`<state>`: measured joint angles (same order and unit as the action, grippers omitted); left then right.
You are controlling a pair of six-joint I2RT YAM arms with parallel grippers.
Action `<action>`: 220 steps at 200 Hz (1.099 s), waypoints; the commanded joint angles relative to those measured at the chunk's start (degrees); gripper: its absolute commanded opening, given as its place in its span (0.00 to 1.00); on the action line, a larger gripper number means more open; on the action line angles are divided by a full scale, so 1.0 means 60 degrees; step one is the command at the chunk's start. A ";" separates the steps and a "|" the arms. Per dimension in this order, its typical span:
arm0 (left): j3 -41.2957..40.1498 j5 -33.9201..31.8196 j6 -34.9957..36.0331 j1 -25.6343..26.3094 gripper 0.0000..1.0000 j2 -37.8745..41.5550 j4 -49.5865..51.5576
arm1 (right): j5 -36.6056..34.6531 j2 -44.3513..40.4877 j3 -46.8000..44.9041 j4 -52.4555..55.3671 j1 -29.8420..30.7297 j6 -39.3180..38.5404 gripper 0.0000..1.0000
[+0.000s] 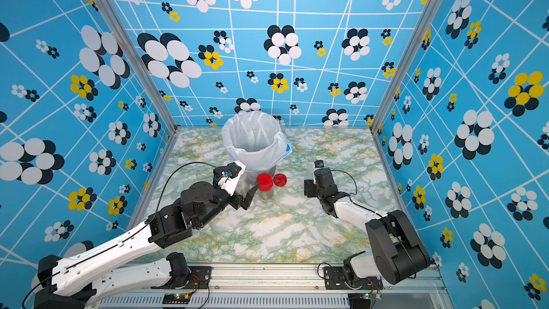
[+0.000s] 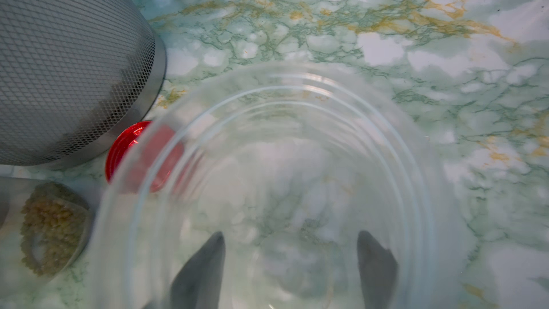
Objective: Empty moldy mung beans from jars
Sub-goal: Place the jar at the center of the board.
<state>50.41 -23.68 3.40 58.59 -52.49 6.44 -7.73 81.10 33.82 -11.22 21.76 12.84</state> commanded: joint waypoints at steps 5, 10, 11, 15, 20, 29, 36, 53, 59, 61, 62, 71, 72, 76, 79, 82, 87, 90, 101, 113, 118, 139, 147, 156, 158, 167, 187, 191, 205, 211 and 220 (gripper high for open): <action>-0.0384 -0.0325 -0.0367 0.0025 1.00 0.0198 0.0245 | -0.0228 0.0116 0.0100 0.0136 0.0146 0.0059 0.73; -0.0414 -0.0343 -0.0410 0.0027 1.00 0.0219 0.0259 | -0.0221 0.0058 0.0043 0.0070 0.0165 0.0045 0.74; -0.0424 -0.0359 -0.0422 0.0024 1.00 0.0221 0.0260 | -0.0221 0.0046 0.0030 0.0062 0.0159 0.0044 0.74; -0.0440 -0.0366 -0.0447 0.0021 1.00 0.0228 0.0273 | -0.0222 -0.0018 -0.0040 -0.0004 0.0171 0.0030 0.76; -0.0461 -0.0374 -0.0477 0.0022 1.00 0.0243 0.0302 | -0.0224 -0.0124 -0.0128 -0.0114 0.0181 0.0021 0.77; -0.0477 -0.0374 -0.0508 0.0023 1.00 0.0249 0.0346 | -0.0249 -0.0290 -0.0294 -0.0288 0.0195 0.0007 0.87; -0.0492 -0.0374 -0.0508 0.0031 0.99 0.0232 0.0381 | -0.0254 -0.0391 -0.0394 -0.0365 0.0192 -0.0008 0.89; -0.0477 -0.0416 -0.0508 0.0021 0.99 0.0207 0.0490 | -0.0242 -0.0579 -0.0522 -0.0465 0.0237 -0.0042 0.89; -0.0477 -0.0432 -0.0483 0.0016 0.99 0.0183 0.0495 | -0.0297 -0.0664 -0.0593 -0.0473 0.0257 -0.0032 0.89; -0.0477 -0.0444 -0.0480 0.0023 0.99 0.0187 0.0502 | -0.0332 -0.0691 -0.0604 -0.0466 0.0267 -0.0024 0.89; -0.0477 -0.0453 -0.0472 0.0022 1.00 0.0183 0.0506 | -0.0342 -0.0710 -0.0616 -0.0462 0.0268 -0.0020 0.89; -0.0472 -0.0529 -0.0506 0.0029 0.99 0.0178 0.0538 | -0.0378 -0.0916 -0.0708 -0.0480 0.0319 -0.0047 0.90; -0.0467 -0.0532 -0.0507 0.0025 0.99 0.0178 0.0538 | -0.0380 -0.0940 -0.0719 -0.0484 0.0331 -0.0053 0.90; -0.0463 -0.0549 -0.0522 0.0030 1.00 0.0177 0.0560 | -0.0393 -0.1051 -0.0761 -0.0475 0.0361 -0.0083 0.90; -0.0463 -0.0550 -0.0522 0.0022 1.00 0.0179 0.0567 | -0.0406 -0.1163 -0.0794 -0.0459 0.0384 -0.0112 0.90; -0.0463 -0.0537 -0.0522 0.0026 0.99 0.0197 0.0568 | -0.0436 -0.1255 -0.0808 -0.0427 0.0431 -0.0151 0.90; -0.0463 -0.0528 -0.0537 0.0026 1.00 0.0204 0.0568 | -0.0538 -0.1467 -0.0833 -0.0333 0.0526 -0.0235 0.91; -0.0463 -0.0522 -0.0544 0.0025 1.00 0.0215 0.0568 | -0.0656 -0.1583 -0.0820 -0.0229 0.0588 -0.0278 0.91; -0.0463 -0.0506 -0.0561 0.0025 0.99 0.0268 0.0544 | -0.1363 -0.2014 -0.0606 0.0442 0.0873 -0.0440 0.90; -0.0492 -0.0564 -0.0577 0.0028 0.99 0.0333 0.0539 | -0.1848 -0.2432 -0.0310 0.1134 0.1065 -0.0444 0.90; -0.0492 -0.0638 -0.0603 0.0017 0.99 0.0360 0.0556 | -0.2115 -0.2588 -0.0160 0.1423 0.1185 -0.0488 0.90; -0.0578 -0.0813 -0.0679 -0.0008 0.99 0.0395 0.0597 | -0.2497 -0.3105 0.0384 0.2188 0.1447 -0.0777 0.90; -0.0607 -0.0785 -0.0745 -0.0018 0.99 0.0398 0.0618 | -0.2405 -0.3329 0.0503 0.2332 0.1470 -0.0802 0.90; -0.0591 -0.0770 -0.0834 -0.0026 0.99 0.0398 0.0742 | -0.2171 -0.3610 0.0608 0.2377 0.1557 -0.0822 0.90; -0.0583 -0.0766 -0.0860 -0.0035 0.99 0.0399 0.0783 | -0.2100 -0.3665 0.0630 0.2371 0.1588 -0.0822 0.90; -0.0544 -0.0799 -0.0941 -0.0062 0.99 0.0414 0.0969 | -0.1761 -0.3839 0.0755 0.2340 0.1697 -0.0814 0.91; -0.0436 -0.0945 -0.1089 -0.0122 0.99 0.0561 0.1380 | -0.1184 -0.3978 0.1152 0.2435 0.2059 -0.0733 0.90; -0.0421 -0.0958 -0.1131 -0.0141 0.99 0.0606 0.1450 | -0.1059 -0.3994 0.1231 0.2408 0.2146 -0.0720 0.90; -0.0379 -0.1190 -0.1499 -0.0283 0.99 0.0834 0.1800 | -0.0442 -0.3930 0.1527 0.2224 0.2565 -0.0703 0.90; -0.0368 -0.1352 -0.1768 -0.0388 0.99 0.0917 0.2027 | -0.0226 -0.3839 0.1666 0.2121 0.2748 -0.0704 0.90; -0.0358 -0.1589 -0.2061 -0.0564 0.99 0.1000 0.2340 | 0.0022 -0.3633 0.1885 0.2006 0.3034 -0.0728 0.90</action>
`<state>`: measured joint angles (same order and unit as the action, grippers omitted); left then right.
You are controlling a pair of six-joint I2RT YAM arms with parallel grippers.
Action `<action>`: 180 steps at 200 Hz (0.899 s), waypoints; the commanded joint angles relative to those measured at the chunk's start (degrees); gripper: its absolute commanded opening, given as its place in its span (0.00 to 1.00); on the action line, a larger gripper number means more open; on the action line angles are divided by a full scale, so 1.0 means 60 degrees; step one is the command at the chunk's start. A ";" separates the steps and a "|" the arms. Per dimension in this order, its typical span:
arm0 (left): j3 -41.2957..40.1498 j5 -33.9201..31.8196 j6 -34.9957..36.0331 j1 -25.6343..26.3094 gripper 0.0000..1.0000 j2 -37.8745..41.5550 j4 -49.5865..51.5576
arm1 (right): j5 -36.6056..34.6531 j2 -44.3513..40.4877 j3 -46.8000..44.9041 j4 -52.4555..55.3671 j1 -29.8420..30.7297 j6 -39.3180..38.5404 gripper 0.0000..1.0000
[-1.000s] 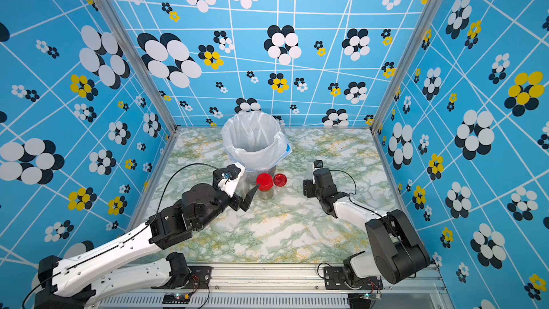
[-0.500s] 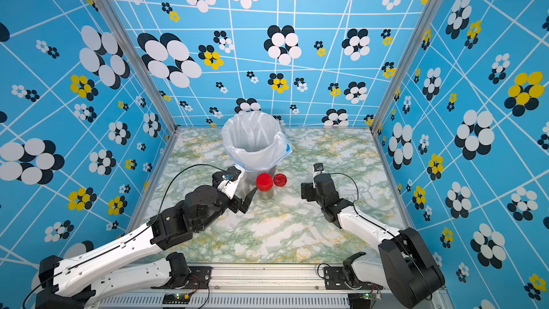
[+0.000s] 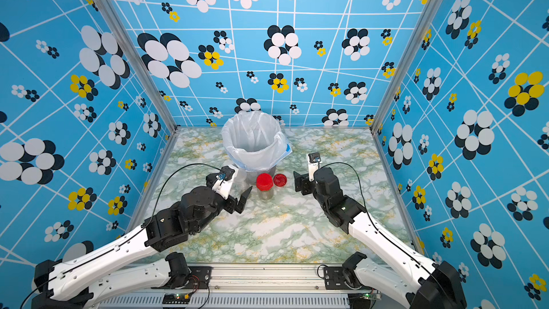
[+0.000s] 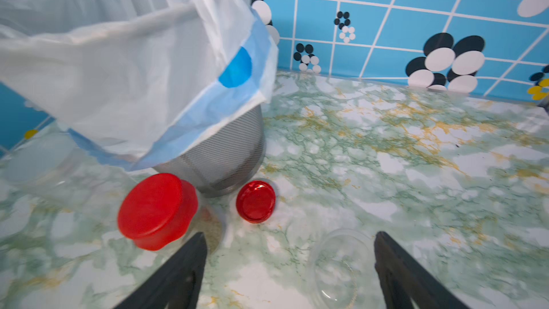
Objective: Empty moldy mung beans from jars
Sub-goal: Place the jar at the center of the board.
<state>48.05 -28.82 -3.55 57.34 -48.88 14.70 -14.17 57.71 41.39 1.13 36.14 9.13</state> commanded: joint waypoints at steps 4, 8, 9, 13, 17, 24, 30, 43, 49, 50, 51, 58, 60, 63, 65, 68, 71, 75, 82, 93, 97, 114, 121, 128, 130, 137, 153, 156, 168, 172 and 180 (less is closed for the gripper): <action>0.0009 -0.0838 -0.0999 -0.0430 1.00 0.0428 0.1080 | 0.1130 0.0379 0.0730 -0.0089 0.0767 -0.0112 0.90; -0.0022 -0.0903 -0.1073 -0.0499 1.00 0.0449 0.1172 | 0.1121 0.0512 0.0831 -0.0099 0.0866 -0.0104 0.90; -0.0031 -0.0936 -0.1090 -0.0523 1.00 0.0453 0.1192 | 0.1119 0.0552 0.0856 -0.0099 0.0893 -0.0102 0.90; -0.0066 -0.1000 -0.1160 -0.0583 1.00 0.0480 0.1254 | 0.1075 0.0673 0.0945 -0.0089 0.0974 -0.0072 0.90; -0.0094 -0.1002 -0.1245 -0.0667 1.00 0.0493 0.1342 | 0.1026 0.0805 0.1027 -0.0082 0.1064 -0.0053 0.90; -0.0141 -0.0856 -0.1366 -0.0805 1.00 0.0515 0.1439 | 0.0982 0.1036 0.1074 -0.0176 0.1253 -0.0173 0.90; -0.0182 -0.0644 -0.1446 -0.0937 0.99 0.0542 0.1449 | 0.1012 0.1236 0.1023 -0.0347 0.1405 -0.0307 0.91; -0.0333 -0.0115 -0.1610 -0.1158 0.99 0.0639 0.1292 | 0.1293 0.1722 0.0898 -0.0651 0.1607 -0.0420 0.91; -0.0419 0.0062 -0.1653 -0.1227 0.99 0.0689 0.1175 | 0.1394 0.1945 0.0838 -0.0766 0.1649 -0.0402 0.91; -0.0434 0.0089 -0.1658 -0.1239 1.00 0.0705 0.1142 | 0.1388 0.1978 0.0823 -0.0784 0.1658 -0.0398 0.91; -0.0450 0.0117 -0.1661 -0.1253 0.99 0.0713 0.1119 | 0.1384 0.2010 0.0815 -0.0808 0.1663 -0.0373 0.91; -0.0587 0.0237 -0.1655 -0.1300 1.00 0.0788 0.0969 | 0.1451 0.2185 0.0648 -0.1098 0.1696 -0.0272 0.91; -0.0620 0.0252 -0.1651 -0.1318 0.99 0.0800 0.0924 | 0.1505 0.2227 0.0585 -0.1214 0.1689 -0.0235 0.91; -0.0689 0.0261 -0.1620 -0.1313 1.00 0.0827 0.0856 | 0.1567 0.2271 0.0468 -0.1391 0.1697 -0.0221 0.92; -0.0737 0.0262 -0.1591 -0.1325 1.00 0.0842 0.0808 | 0.1599 0.2293 0.0386 -0.1539 0.1693 -0.0211 0.92; -0.0814 0.0262 -0.1541 -0.1334 0.99 0.0875 0.0739 | 0.1657 0.2320 0.0280 -0.1745 0.1696 -0.0165 0.92; -0.0871 0.0238 -0.1533 -0.1333 0.99 0.0908 0.0681 | 0.1723 0.2351 0.0172 -0.1929 0.1694 -0.0095 0.93; -0.0960 0.0192 -0.1518 -0.1331 1.00 0.0937 0.0611 | 0.1817 0.2387 0.0059 -0.2178 0.1693 -0.0019 0.94; -0.1087 0.0147 -0.1492 -0.1361 0.99 0.0994 0.0515 | 0.2138 0.2466 -0.0091 -0.2588 0.1696 0.0010 0.94; -0.1230 0.0147 -0.1473 -0.1413 0.99 0.1028 0.0436 | 0.2306 0.2675 -0.0194 -0.2937 0.1710 0.0061 0.94; -0.1253 0.0159 -0.1473 -0.1445 1.00 0.1021 0.0436 | 0.2323 0.2772 -0.0199 -0.3006 0.1710 0.0065 0.94; -0.1241 0.0243 -0.1473 -0.1526 1.00 0.0921 0.0494 | 0.2210 0.3237 -0.0160 -0.3122 0.1726 0.0012 0.96; -0.1241 0.0300 -0.1473 -0.1537 0.99 0.0911 0.0465 | 0.2216 0.3411 -0.0137 -0.3232 0.1737 -0.0064 0.96; -0.1248 0.0366 -0.1456 -0.1531 1.00 0.0911 0.0418 | 0.2190 0.3604 -0.0130 -0.3344 0.1727 -0.0096 0.96; -0.1254 0.0387 -0.1443 -0.1530 0.99 0.0907 0.0391 | 0.2188 0.3659 -0.0137 -0.3390 0.1733 -0.0114 0.96; -0.1276 0.0468 -0.1419 -0.1545 0.99 0.0922 0.0317 | 0.2161 0.3859 -0.0113 -0.3466 0.1727 -0.0169 0.96; -0.1328 0.0599 -0.1430 -0.1573 0.99 0.0944 0.0189 | 0.1798 0.4332 -0.0022 -0.3651 0.1737 -0.0183 0.96; -0.1340 0.0615 -0.1419 -0.1573 0.99 0.0935 0.0163 | 0.1706 0.4422 -0.0007 -0.3673 0.1738 -0.0185 0.96; -0.1380 0.0710 -0.1436 -0.1614 0.99 0.0951 0.0094 | 0.1622 0.4773 0.0105 -0.3781 0.1733 -0.0249 0.96; -0.1374 0.0760 -0.1430 -0.1615 0.99 0.0955 0.0065 | 0.1653 0.4882 0.0128 -0.3836 0.1727 -0.0283 0.96; -0.1418 0.0803 -0.1415 -0.1625 0.99 0.0944 0.0028 | 0.1701 0.5082 0.0193 -0.3990 0.1734 -0.0285 0.96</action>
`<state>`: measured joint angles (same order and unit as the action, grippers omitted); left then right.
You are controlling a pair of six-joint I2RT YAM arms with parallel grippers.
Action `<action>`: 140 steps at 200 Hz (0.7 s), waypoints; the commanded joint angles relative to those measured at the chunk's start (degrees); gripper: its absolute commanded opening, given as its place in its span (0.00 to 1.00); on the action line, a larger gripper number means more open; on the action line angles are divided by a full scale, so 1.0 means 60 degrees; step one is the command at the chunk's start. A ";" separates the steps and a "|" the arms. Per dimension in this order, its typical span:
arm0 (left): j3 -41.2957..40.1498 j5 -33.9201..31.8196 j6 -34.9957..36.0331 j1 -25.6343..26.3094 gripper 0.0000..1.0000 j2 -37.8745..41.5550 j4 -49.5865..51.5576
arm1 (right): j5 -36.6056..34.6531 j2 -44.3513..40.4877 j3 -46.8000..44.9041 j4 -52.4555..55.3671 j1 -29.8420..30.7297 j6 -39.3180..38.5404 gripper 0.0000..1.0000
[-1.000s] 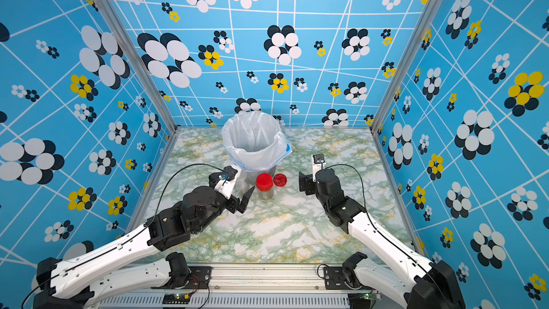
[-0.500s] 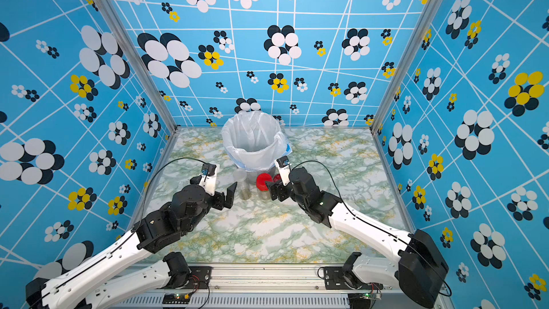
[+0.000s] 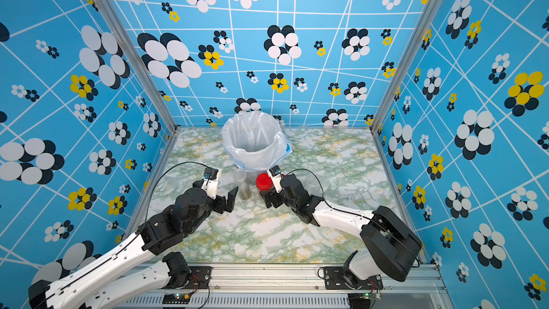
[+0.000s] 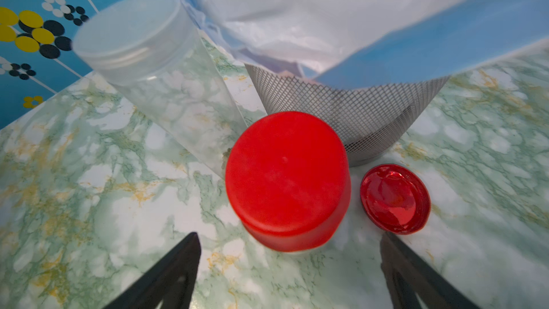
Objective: Empty moldy mung beans from jars
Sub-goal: Pick up the jar from the center of the board.
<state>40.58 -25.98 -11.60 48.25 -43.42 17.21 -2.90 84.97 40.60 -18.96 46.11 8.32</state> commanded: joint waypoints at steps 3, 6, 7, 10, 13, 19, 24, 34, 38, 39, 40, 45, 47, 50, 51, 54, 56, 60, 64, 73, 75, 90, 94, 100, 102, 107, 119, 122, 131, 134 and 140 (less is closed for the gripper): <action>-0.0186 0.0334 -0.0062 -0.0107 1.00 0.0030 -0.0404 | -0.0177 0.0605 0.0344 -0.0706 0.0067 -0.0155 0.96; -0.0191 0.0344 -0.0049 -0.0117 1.00 0.0029 -0.0415 | -0.0177 0.0661 0.0359 -0.0786 0.0078 -0.0145 0.96; -0.0196 0.0344 -0.0047 -0.0124 0.99 0.0015 -0.0419 | -0.0177 0.0691 0.0356 -0.0805 0.0078 -0.0143 0.96; -0.0211 0.0365 -0.0034 -0.0127 0.99 0.0015 -0.0429 | -0.0200 0.0736 0.0368 -0.0857 0.0075 -0.0154 0.96; -0.0222 0.0381 -0.0009 -0.0131 0.99 0.0002 -0.0436 | -0.0225 0.0782 0.0389 -0.0911 0.0079 -0.0144 0.96; -0.0222 0.0391 0.0024 -0.0148 1.00 -0.0021 -0.0451 | -0.0249 0.0891 0.0429 -0.0998 0.0070 -0.0122 0.96; -0.0222 0.0403 0.0053 -0.0168 0.99 -0.0057 -0.0438 | -0.0242 0.0966 0.0454 -0.1114 0.0067 -0.0126 0.96; -0.0203 0.0403 0.0072 -0.0201 1.00 -0.0118 -0.0409 | -0.0305 0.1087 0.0435 -0.1403 0.0075 -0.0112 0.96; -0.0193 0.0415 0.0072 -0.0219 1.00 -0.0159 -0.0415 | -0.0333 0.1137 0.0424 -0.1531 0.0076 -0.0112 0.96; -0.0189 0.0417 0.0065 -0.0219 0.99 -0.0160 -0.0419 | -0.0350 0.1142 0.0425 -0.1558 0.0070 -0.0112 0.97; -0.0195 0.0425 0.0061 -0.0227 1.00 -0.0161 -0.0413 | -0.0351 0.1144 0.0418 -0.1587 0.0075 -0.0104 0.96; -0.0189 0.0448 0.0077 -0.0247 1.00 -0.0190 -0.0415 | -0.0397 0.1220 0.0420 -0.1714 0.0072 -0.0090 0.97; -0.0205 0.0466 0.0073 -0.0266 0.99 -0.0208 -0.0421 | -0.0415 0.1241 0.0424 -0.1768 0.0070 -0.0095 0.97; -0.0210 0.0488 0.0072 -0.0269 0.99 -0.0218 -0.0442 | -0.0435 0.1273 0.0415 -0.1827 0.0072 -0.0095 0.97; -0.0213 0.0505 0.0072 -0.0273 0.99 -0.0219 -0.0447 | -0.0445 0.1290 0.0413 -0.1845 0.0076 -0.0103 0.97; -0.0224 0.0524 0.0072 -0.0281 1.00 -0.0234 -0.0471 | -0.0465 0.1327 0.0426 -0.1893 0.0079 -0.0111 0.97; -0.0221 0.0533 0.0072 -0.0279 0.99 -0.0249 -0.0479 | -0.0505 0.1353 0.0437 -0.1912 0.0072 -0.0100 0.97; -0.0240 0.0569 0.0072 -0.0291 0.99 -0.0264 -0.0509 | -0.0568 0.1403 0.0434 -0.1980 0.0076 -0.0079 0.97; -0.0237 0.0615 0.0072 -0.0324 0.99 -0.0287 -0.0544 | -0.0618 0.1441 0.0420 -0.2075 0.0073 -0.0069 0.97; -0.0245 0.0738 0.0101 -0.0390 0.99 -0.0300 -0.0583 | -0.0694 0.1543 0.0375 -0.2315 0.0076 -0.0055 0.97; -0.0241 0.0751 0.0101 -0.0405 0.99 -0.0313 -0.0594 | -0.0699 0.1549 0.0371 -0.2339 0.0070 -0.0047 0.97; -0.0191 0.0840 0.0116 -0.0502 0.99 -0.0301 -0.0533 | -0.0741 0.1740 0.0395 -0.2539 0.0070 -0.0017 0.96; -0.0189 0.0850 0.0122 -0.0511 0.99 -0.0295 -0.0513 | -0.0764 0.1797 0.0396 -0.2601 0.0069 0.0012 0.96; -0.0167 0.0862 0.0123 -0.0551 0.99 -0.0267 -0.0483 | -0.0803 0.1840 0.0369 -0.2732 0.0065 0.0020 0.95; -0.0189 0.0870 0.0118 -0.0555 0.99 -0.0253 -0.0482 | -0.0813 0.1865 0.0364 -0.2773 0.0072 0.0009 0.95; -0.0188 0.0889 0.0116 -0.0576 1.00 -0.0230 -0.0481 | -0.0867 0.1903 0.0367 -0.2853 0.0069 0.0006 0.95; -0.0230 0.0970 0.0116 -0.0615 1.00 -0.0191 -0.0482 | -0.0988 0.2008 0.0406 -0.2982 0.0076 0.0007 0.95; -0.0242 0.0982 0.0103 -0.0618 0.99 -0.0189 -0.0481 | -0.1014 0.2041 0.0422 -0.3015 0.0068 0.0006 0.95; -0.0257 0.1030 0.0097 -0.0663 0.99 -0.0155 -0.0481 | -0.1084 0.2119 0.0438 -0.3149 0.0073 0.0031 0.95; -0.0255 0.1059 0.0095 -0.0683 0.99 -0.0149 -0.0481 | -0.1101 0.2145 0.0449 -0.3189 0.0066 0.0029 0.95; -0.0254 0.1102 0.0114 -0.0707 0.99 -0.0149 -0.0488 | -0.1132 0.2185 0.0455 -0.3260 0.0078 0.0023 0.95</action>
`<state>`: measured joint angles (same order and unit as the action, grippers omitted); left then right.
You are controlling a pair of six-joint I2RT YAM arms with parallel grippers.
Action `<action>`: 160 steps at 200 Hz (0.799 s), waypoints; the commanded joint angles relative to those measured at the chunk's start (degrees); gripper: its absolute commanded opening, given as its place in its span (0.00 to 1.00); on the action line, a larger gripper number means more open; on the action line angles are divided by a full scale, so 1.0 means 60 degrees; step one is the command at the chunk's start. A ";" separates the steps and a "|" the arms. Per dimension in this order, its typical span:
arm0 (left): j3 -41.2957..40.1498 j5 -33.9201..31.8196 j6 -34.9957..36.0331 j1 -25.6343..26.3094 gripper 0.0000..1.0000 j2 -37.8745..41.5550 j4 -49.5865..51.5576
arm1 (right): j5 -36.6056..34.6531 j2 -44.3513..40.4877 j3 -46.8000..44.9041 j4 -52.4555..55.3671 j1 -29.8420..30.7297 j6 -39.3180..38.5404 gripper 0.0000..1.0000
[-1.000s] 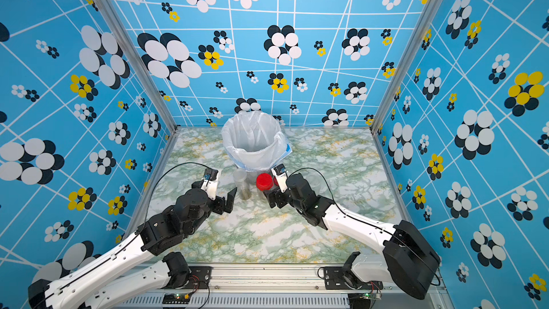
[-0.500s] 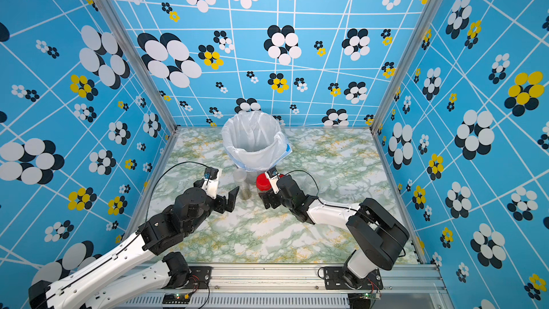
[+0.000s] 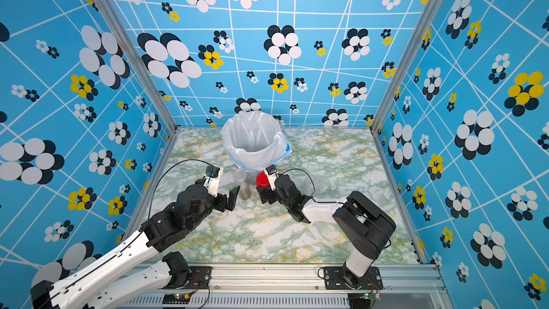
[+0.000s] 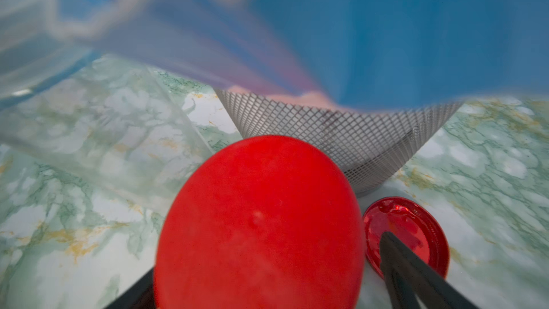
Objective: Empty moldy mung beans from jars
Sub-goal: Pick up the jar from the center of the board.
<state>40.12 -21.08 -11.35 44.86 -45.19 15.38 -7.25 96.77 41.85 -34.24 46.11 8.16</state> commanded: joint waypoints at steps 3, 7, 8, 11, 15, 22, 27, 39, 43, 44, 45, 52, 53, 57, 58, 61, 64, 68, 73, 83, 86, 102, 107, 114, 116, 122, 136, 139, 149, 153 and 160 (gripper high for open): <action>-0.0167 0.0290 0.0089 -0.0153 1.00 0.0137 -0.0176 | -0.0439 0.0239 0.0240 -0.0761 0.0077 0.0055 0.95; -0.0166 0.0291 0.0102 -0.0166 0.99 0.0152 -0.0176 | -0.0492 0.0261 0.0212 -0.0830 0.0072 0.0065 0.95; -0.0160 0.0291 0.0103 -0.0174 0.99 0.0158 -0.0176 | -0.0506 0.0262 0.0215 -0.0850 0.0068 0.0063 0.95; -0.0147 0.0291 0.0125 -0.0188 1.00 0.0163 -0.0162 | -0.0547 0.0276 0.0194 -0.0918 0.0070 0.0061 0.95; -0.0120 0.0301 0.0141 -0.0193 0.99 0.0161 -0.0140 | -0.0594 0.0278 0.0156 -0.1005 0.0073 0.0070 0.95; -0.0068 0.0342 0.0155 -0.0228 0.99 0.0160 -0.0100 | -0.0725 0.0281 0.0089 -0.1128 0.0071 0.0089 0.95; -0.0031 0.0415 0.0164 -0.0247 0.99 0.0149 -0.0067 | -0.0789 0.0291 0.0070 -0.1172 0.0078 0.0086 0.95; 0.0029 0.0578 0.0211 -0.0270 0.99 0.0133 -0.0014 | -0.0883 0.0370 0.0085 -0.1193 0.0071 0.0039 0.94; 0.0044 0.0637 0.0219 -0.0274 1.00 0.0111 -0.0014 | -0.0921 0.0398 0.0079 -0.1193 0.0068 0.0031 0.93; 0.0048 0.0647 0.0228 -0.0279 1.00 0.0108 -0.0014 | -0.0919 0.0404 0.0083 -0.1193 0.0073 0.0039 0.93; 0.0043 0.0659 0.0225 -0.0282 1.00 0.0114 -0.0014 | -0.0918 0.0407 0.0085 -0.1200 0.0069 0.0035 0.93; 0.0034 0.0720 0.0258 -0.0286 1.00 0.0088 -0.0042 | -0.0855 0.0438 0.0062 -0.1262 0.0057 0.0006 0.90; 0.0035 0.0725 0.0262 -0.0285 1.00 0.0089 -0.0057 | -0.0834 0.0438 0.0052 -0.1271 0.0054 -0.0011 0.90; 0.0027 0.0741 0.0274 -0.0285 1.00 0.0064 -0.0069 | -0.0764 0.0446 0.0044 -0.1316 0.0063 -0.0030 0.87; 0.0025 0.0736 0.0277 -0.0292 1.00 0.0062 -0.0071 | -0.0745 0.0450 0.0043 -0.1320 0.0064 -0.0029 0.86; 0.0027 0.0724 0.0301 -0.0296 0.99 0.0043 -0.0085 | -0.0706 0.0453 0.0028 -0.1337 0.0055 -0.0044 0.86; 0.0043 0.0717 0.0304 -0.0286 0.99 0.0035 -0.0094 | -0.0659 0.0446 0.0028 -0.1339 0.0056 -0.0044 0.85; 0.0038 0.0702 0.0309 -0.0291 0.99 0.0003 -0.0101 | -0.0609 0.0441 0.0028 -0.1328 0.0064 -0.0032 0.83; 0.0064 0.0705 0.0333 -0.0298 0.99 -0.0027 -0.0113 | -0.0547 0.0415 0.0041 -0.1279 0.0064 -0.0049 0.82; 0.0117 0.0762 0.0381 -0.0307 1.00 -0.0095 -0.0116 | -0.0412 0.0328 0.0082 -0.1094 0.0054 -0.0078 0.78; 0.0137 0.0787 0.0398 -0.0302 1.00 -0.0131 -0.0116 | -0.0388 0.0302 0.0082 -0.1027 0.0063 -0.0098 0.77; 0.0238 0.1020 0.0485 -0.0314 0.99 -0.0286 -0.0170 | -0.0309 0.0095 0.0073 -0.0797 0.0058 -0.0130 0.70; 0.0263 0.1096 0.0511 -0.0314 1.00 -0.0336 -0.0182 | -0.0313 0.0015 0.0072 -0.0703 0.0064 -0.0168 0.69; 0.0293 0.1207 0.0530 -0.0314 0.99 -0.0398 -0.0215 | -0.0283 -0.0087 0.0072 -0.0569 0.0075 -0.0230 0.67; 0.0299 0.1223 0.0530 -0.0314 1.00 -0.0413 -0.0218 | -0.0264 -0.0117 0.0072 -0.0524 0.0078 -0.0250 0.66; 0.0301 0.1271 0.0530 -0.0314 0.99 -0.0461 -0.0259 | -0.0189 -0.0227 0.0051 -0.0438 0.0070 -0.0332 0.66; 0.0288 0.1356 0.0502 -0.0327 0.99 -0.0523 -0.0343 | -0.0194 -0.0491 -0.0059 -0.0315 0.0067 -0.0344 0.65; 0.0287 0.1391 0.0512 -0.0315 0.99 -0.0532 -0.0363 | -0.0194 -0.0549 -0.0080 -0.0300 0.0078 -0.0342 0.65; 0.0272 0.1500 0.0527 -0.0329 0.99 -0.0555 -0.0415 | -0.0175 -0.0825 -0.0189 -0.0196 0.0071 -0.0318 0.64; 0.0272 0.1549 0.0541 -0.0315 0.99 -0.0567 -0.0428 | -0.0170 -0.0940 -0.0226 -0.0136 0.0075 -0.0307 0.64; 0.0286 0.1667 0.0584 -0.0315 1.00 -0.0596 -0.0440 | -0.0124 -0.1169 -0.0293 -0.0010 0.0079 -0.0276 0.63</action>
<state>40.25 -13.82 -8.99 43.44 -48.47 14.57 -8.99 94.96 41.50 -36.25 46.11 6.96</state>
